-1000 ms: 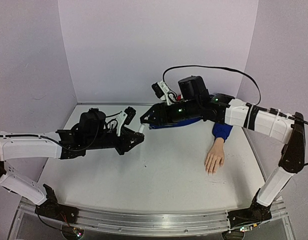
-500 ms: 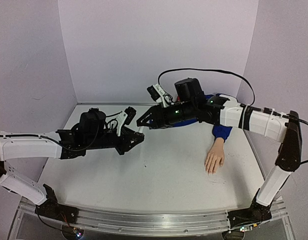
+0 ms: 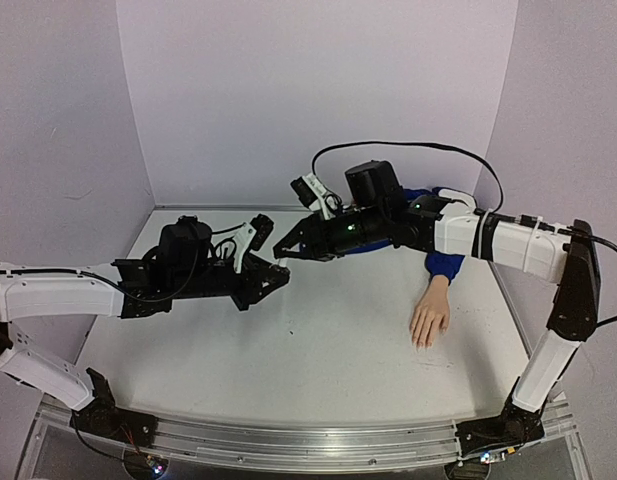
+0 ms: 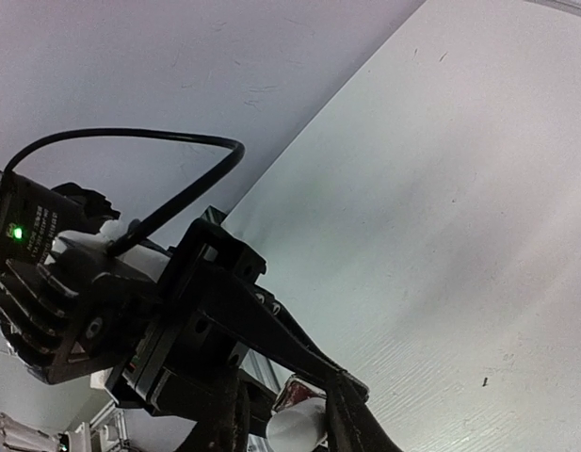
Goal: Paint the nails
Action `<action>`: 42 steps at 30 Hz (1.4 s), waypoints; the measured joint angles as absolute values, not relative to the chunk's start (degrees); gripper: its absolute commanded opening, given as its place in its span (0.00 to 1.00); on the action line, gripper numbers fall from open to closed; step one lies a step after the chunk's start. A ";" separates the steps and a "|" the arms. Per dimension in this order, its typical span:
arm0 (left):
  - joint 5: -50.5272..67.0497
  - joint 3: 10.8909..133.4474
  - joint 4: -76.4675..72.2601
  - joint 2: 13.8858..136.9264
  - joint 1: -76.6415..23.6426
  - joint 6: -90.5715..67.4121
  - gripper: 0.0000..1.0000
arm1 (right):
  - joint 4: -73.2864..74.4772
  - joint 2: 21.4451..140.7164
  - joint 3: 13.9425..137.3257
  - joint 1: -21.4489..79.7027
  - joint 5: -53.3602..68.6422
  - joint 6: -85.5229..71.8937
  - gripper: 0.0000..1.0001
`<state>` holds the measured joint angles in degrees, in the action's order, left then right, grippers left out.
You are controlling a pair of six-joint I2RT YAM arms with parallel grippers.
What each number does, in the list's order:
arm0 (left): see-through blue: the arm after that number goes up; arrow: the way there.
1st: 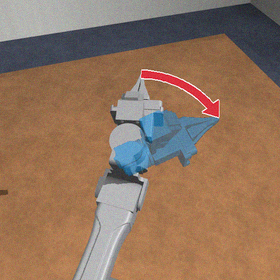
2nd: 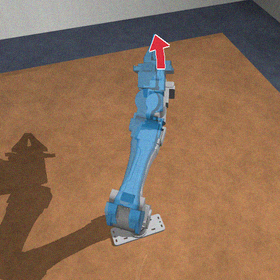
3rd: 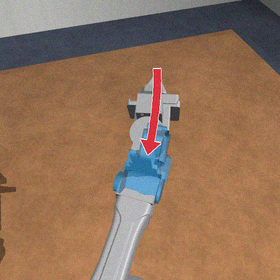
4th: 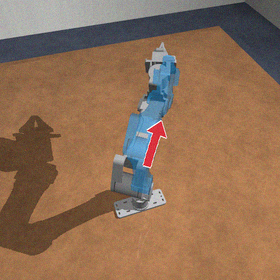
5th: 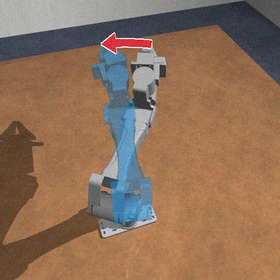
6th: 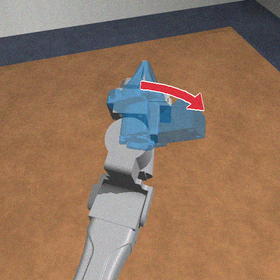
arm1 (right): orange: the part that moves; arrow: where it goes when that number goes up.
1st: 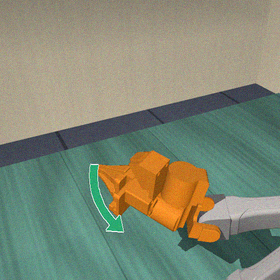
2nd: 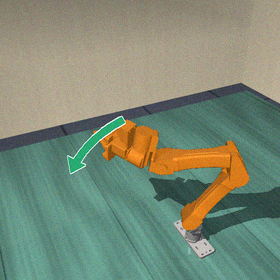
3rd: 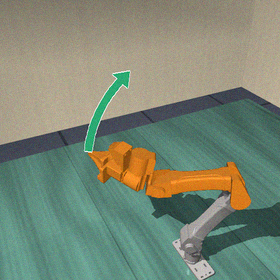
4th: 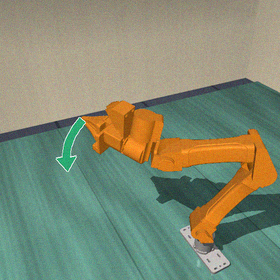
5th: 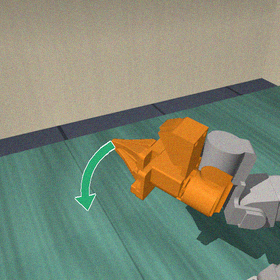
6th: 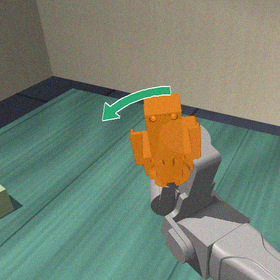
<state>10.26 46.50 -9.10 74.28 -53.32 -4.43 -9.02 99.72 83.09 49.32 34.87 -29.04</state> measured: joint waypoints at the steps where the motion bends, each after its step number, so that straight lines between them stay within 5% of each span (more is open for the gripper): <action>1: 10.63 46.48 -9.10 74.26 -53.34 -4.45 0.00 | -9.02 99.72 83.09 49.32 34.87 -28.75 0.18; 5: 14.24 46.48 -8.80 73.67 -53.17 -4.49 0.00 | -8.75 99.72 83.09 49.19 35.68 -27.49 0.00; 16: 44.12 46.46 -8.16 69.58 -50.57 -4.51 0.00 | -12.05 94.41 78.67 51.53 54.54 -12.99 0.00; 20: 46.37 46.46 -8.84 69.45 -50.50 -4.58 0.00 | -12.82 93.56 78.13 52.18 54.48 -11.51 0.18; 25: 43.35 46.46 -10.24 70.06 -50.26 -4.54 0.00 | -12.25 92.82 77.17 52.31 49.30 -12.64 0.67; 27: 41.67 46.46 -11.05 70.26 -50.17 -4.45 0.00 | -11.25 92.71 76.97 52.45 45.56 -13.45 0.78; 33: 38.39 46.35 -12.05 71.85 -50.09 -3.09 0.00 | -6.42 92.14 77.06 51.59 39.83 -15.81 0.83; 42: 36.82 46.04 -12.10 73.47 -50.09 -1.50 0.00 | 2.28 92.27 81.87 50.39 39.77 -16.56 0.65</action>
